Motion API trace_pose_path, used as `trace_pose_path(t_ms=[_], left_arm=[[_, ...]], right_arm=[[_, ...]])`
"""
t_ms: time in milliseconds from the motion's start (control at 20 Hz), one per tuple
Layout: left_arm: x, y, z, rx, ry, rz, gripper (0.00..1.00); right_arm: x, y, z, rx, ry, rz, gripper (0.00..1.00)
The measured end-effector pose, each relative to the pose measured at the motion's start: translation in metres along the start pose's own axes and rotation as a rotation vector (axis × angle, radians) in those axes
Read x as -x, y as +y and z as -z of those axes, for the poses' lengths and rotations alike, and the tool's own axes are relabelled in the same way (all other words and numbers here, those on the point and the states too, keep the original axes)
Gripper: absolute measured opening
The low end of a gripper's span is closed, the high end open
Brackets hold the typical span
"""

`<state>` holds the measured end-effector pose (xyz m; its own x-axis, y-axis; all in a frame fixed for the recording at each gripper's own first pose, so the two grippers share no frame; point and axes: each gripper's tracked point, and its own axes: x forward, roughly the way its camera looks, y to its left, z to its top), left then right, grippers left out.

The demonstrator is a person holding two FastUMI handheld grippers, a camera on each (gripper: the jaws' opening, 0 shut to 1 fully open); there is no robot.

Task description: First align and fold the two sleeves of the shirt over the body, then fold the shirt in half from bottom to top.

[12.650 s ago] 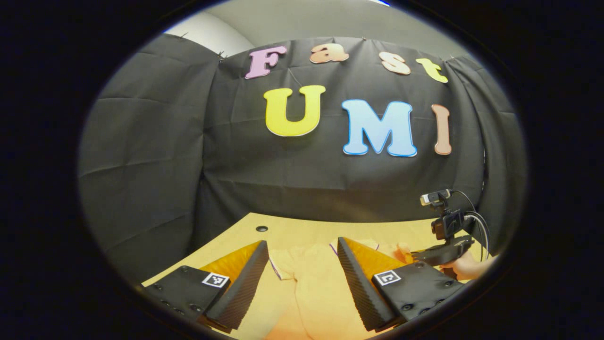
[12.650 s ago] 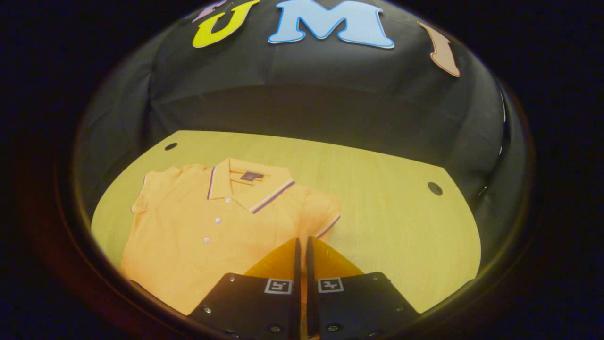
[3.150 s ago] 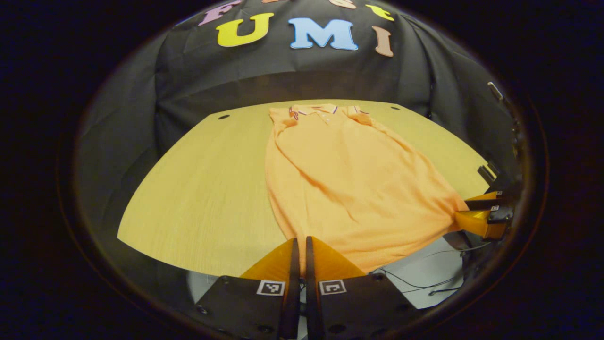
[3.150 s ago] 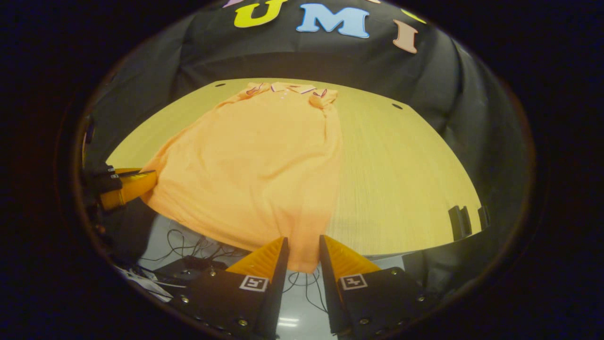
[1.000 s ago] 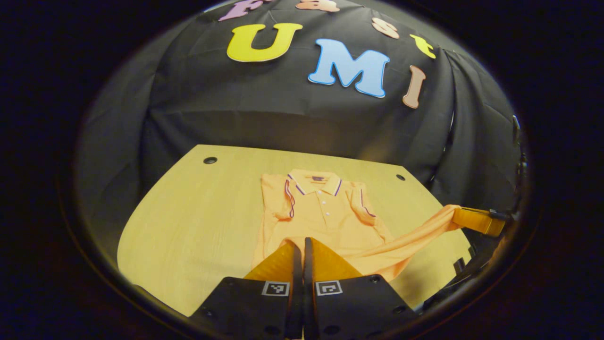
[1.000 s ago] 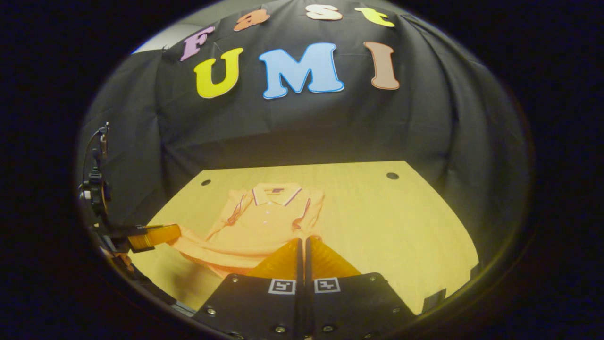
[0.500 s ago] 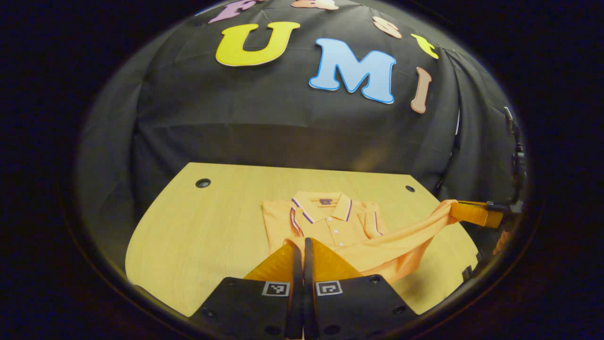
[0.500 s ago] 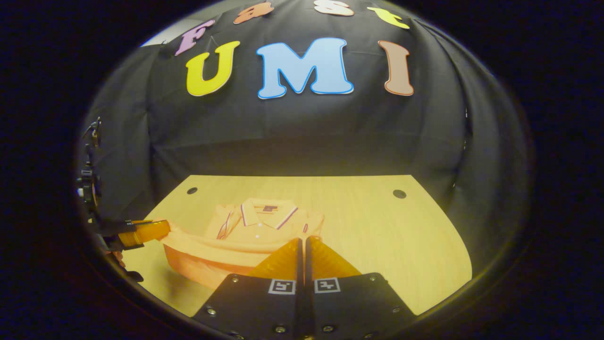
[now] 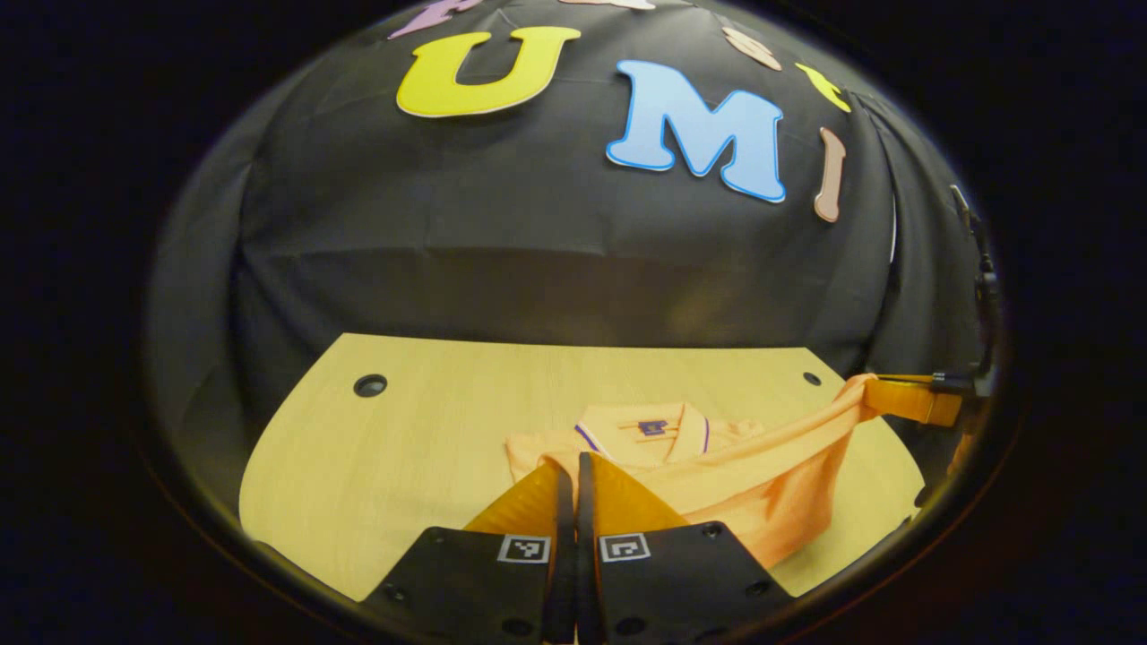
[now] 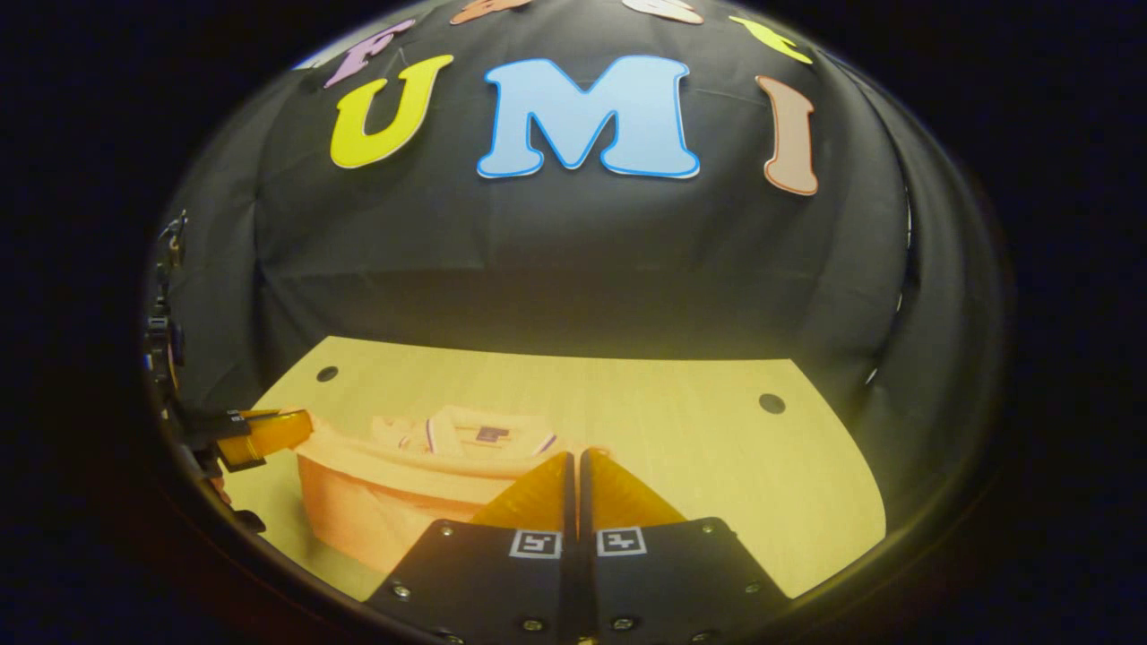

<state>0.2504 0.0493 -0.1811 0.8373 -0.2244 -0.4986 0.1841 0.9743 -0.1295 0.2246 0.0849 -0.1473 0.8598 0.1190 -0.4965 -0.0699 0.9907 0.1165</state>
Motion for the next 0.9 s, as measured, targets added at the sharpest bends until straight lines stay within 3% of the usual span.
trace_pose_path(t_ms=[350, 400, 450, 900], left_arm=[[-0.062, 0.010, -0.006, -0.090, -0.012, 0.001, 0.06], [-0.071, 0.012, -0.004, -0.096, -0.012, 0.000, 0.06], [-0.078, 0.014, -0.002, -0.098, -0.014, -0.002, 0.06], [-0.115, 0.024, 0.024, -0.084, 0.004, -0.024, 0.06]], right_arm=[[-0.062, 0.000, -0.009, 0.041, 0.017, 0.053, 0.00], [-0.072, 0.000, -0.008, 0.042, 0.024, 0.057, 0.04], [-0.080, 0.000, -0.005, 0.041, 0.036, 0.061, 0.00], [-0.119, 0.003, 0.031, 0.088, 0.116, 0.099, 0.02]])
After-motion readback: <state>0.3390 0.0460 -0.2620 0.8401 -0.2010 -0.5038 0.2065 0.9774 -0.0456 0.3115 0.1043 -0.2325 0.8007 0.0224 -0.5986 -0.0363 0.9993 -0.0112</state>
